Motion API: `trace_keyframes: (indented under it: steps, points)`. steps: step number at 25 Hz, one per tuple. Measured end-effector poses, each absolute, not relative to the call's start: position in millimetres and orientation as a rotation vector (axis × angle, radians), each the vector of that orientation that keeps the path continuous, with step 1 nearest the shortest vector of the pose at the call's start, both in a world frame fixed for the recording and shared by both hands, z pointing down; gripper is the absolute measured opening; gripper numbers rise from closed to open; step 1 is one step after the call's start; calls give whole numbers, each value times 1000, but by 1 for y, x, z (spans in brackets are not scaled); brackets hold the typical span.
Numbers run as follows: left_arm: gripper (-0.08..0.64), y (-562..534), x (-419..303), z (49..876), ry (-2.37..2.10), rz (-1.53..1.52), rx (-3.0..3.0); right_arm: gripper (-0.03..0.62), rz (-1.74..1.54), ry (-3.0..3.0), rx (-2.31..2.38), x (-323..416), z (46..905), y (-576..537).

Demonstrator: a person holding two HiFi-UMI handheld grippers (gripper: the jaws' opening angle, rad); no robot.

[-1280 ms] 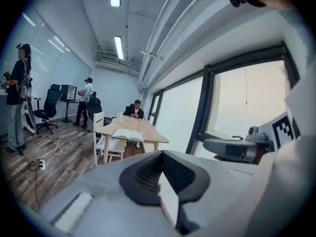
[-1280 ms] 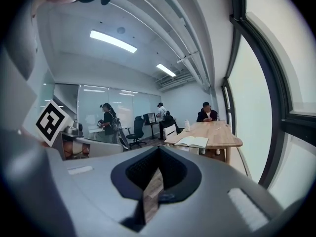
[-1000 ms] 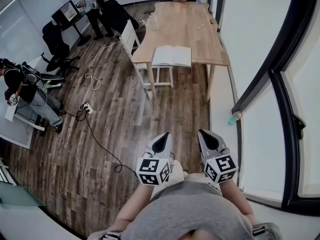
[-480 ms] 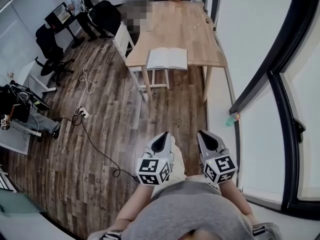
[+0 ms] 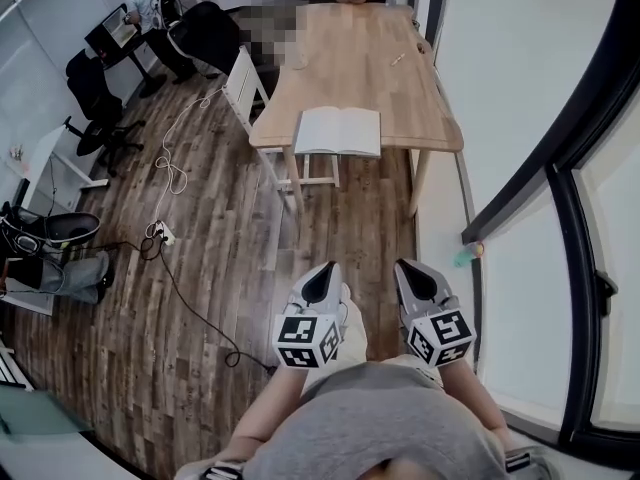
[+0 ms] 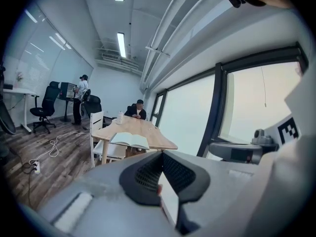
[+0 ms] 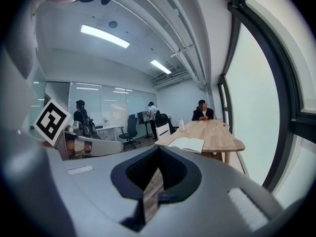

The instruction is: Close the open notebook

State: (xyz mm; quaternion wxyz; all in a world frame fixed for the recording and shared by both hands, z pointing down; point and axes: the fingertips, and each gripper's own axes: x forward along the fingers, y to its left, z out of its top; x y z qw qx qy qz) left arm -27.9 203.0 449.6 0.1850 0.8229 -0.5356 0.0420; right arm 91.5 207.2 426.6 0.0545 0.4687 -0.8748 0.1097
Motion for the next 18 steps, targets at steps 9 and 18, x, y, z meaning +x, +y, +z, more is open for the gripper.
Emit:
trace_keyframes:
  steps: [9,18]
  points:
    - [2,125,-53,455,-1512,142,2303,2,344,-2647,1416,71,428,130]
    - [2,42,-70,451,-1482,161,2311,2,323,-2642,1396,48,413,54]
